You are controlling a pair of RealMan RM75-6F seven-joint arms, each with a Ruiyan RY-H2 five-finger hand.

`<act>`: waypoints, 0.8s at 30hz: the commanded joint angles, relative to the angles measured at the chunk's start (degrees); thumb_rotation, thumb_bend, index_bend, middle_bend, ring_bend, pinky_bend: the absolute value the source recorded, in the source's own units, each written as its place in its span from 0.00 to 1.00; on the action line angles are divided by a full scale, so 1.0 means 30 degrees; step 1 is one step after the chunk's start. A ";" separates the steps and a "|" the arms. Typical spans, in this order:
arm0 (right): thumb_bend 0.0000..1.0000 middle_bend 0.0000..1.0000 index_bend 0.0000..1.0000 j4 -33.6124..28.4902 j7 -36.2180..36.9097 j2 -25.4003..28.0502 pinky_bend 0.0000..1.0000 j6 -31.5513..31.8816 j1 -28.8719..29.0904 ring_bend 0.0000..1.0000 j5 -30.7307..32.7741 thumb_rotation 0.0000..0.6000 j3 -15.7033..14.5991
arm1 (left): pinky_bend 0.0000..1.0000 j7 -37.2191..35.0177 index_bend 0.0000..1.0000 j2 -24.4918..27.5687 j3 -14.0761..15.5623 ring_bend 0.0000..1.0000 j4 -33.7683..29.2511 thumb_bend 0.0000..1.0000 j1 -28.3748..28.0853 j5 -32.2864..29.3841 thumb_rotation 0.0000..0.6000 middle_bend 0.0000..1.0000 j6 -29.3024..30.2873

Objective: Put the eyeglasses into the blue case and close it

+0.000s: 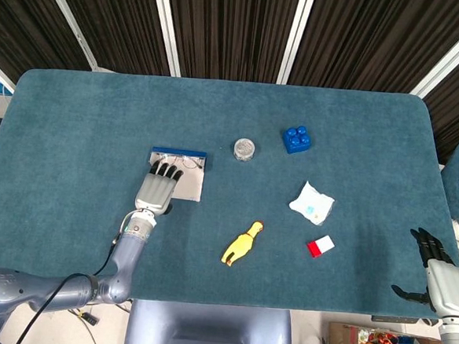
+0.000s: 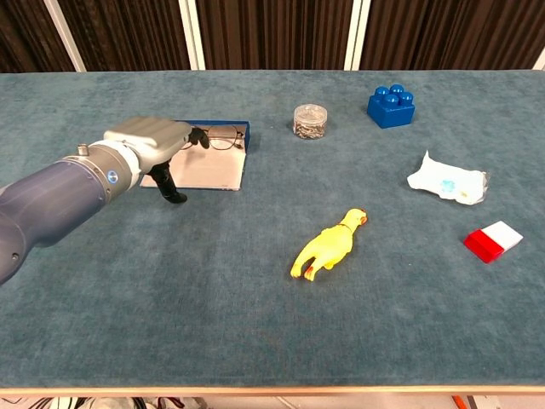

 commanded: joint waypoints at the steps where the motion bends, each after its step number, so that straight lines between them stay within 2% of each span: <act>1: 0.11 0.00 0.00 -0.0012 -0.0006 -0.0003 0.21 -0.0003 0.0001 0.04 0.0012 1.00 0.0001 | 0.07 0.0005 0.19 -0.0149 -0.0141 0.06 0.0234 0.24 0.0018 0.0202 1.00 0.14 -0.0026; 24: 0.11 0.00 0.00 -0.0088 -0.0050 0.0016 0.21 -0.0097 0.0037 0.04 0.0175 1.00 0.0036 | 0.07 0.0138 0.24 -0.1399 -0.0809 0.06 0.2343 0.25 0.0270 0.1156 1.00 0.14 -0.0613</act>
